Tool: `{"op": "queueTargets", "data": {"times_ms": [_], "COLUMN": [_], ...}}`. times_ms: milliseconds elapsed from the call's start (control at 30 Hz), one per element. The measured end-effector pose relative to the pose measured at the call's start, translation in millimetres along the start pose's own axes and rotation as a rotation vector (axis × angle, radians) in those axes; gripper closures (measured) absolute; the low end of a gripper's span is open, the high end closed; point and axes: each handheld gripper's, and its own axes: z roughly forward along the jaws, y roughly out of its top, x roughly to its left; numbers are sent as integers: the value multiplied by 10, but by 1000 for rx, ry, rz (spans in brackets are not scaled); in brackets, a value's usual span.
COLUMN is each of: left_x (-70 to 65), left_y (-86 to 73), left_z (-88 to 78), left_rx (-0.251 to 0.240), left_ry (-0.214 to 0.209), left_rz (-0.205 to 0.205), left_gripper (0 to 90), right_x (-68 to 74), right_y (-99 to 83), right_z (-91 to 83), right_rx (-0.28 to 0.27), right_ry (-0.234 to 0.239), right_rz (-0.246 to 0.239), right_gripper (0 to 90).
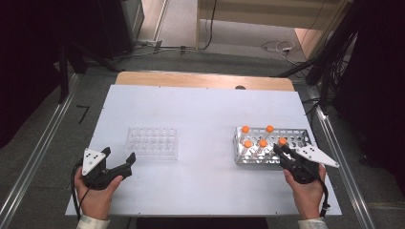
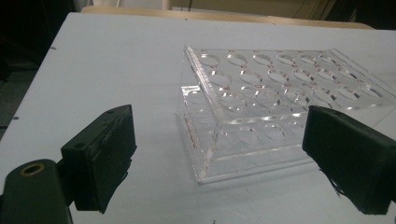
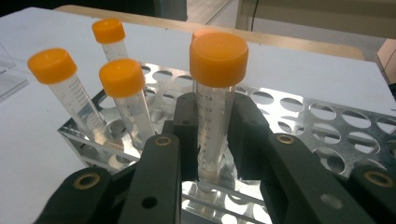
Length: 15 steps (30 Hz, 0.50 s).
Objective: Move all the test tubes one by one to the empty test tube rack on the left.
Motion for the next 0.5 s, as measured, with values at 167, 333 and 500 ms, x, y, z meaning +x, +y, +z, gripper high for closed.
{"op": "queueTargets", "data": {"times_ms": [167, 333, 500], "left_x": [-3, 3, -11], "left_y": [-1, -2, 7], "left_z": [-7, -16, -26], "left_rx": [-2, -6, -12], "left_ry": [2, 5, -1], "left_rz": [0, -2, -2], "left_gripper": [97, 97, 97], "right_x": [12, 9, 22], "right_y": [80, 158, 223], "right_z": [-67, -177, -315], "right_rx": [-26, -63, -89], "right_ry": [-5, -7, 2], "right_rz": [-2, 0, -15], "right_gripper": [723, 723, 723]}}
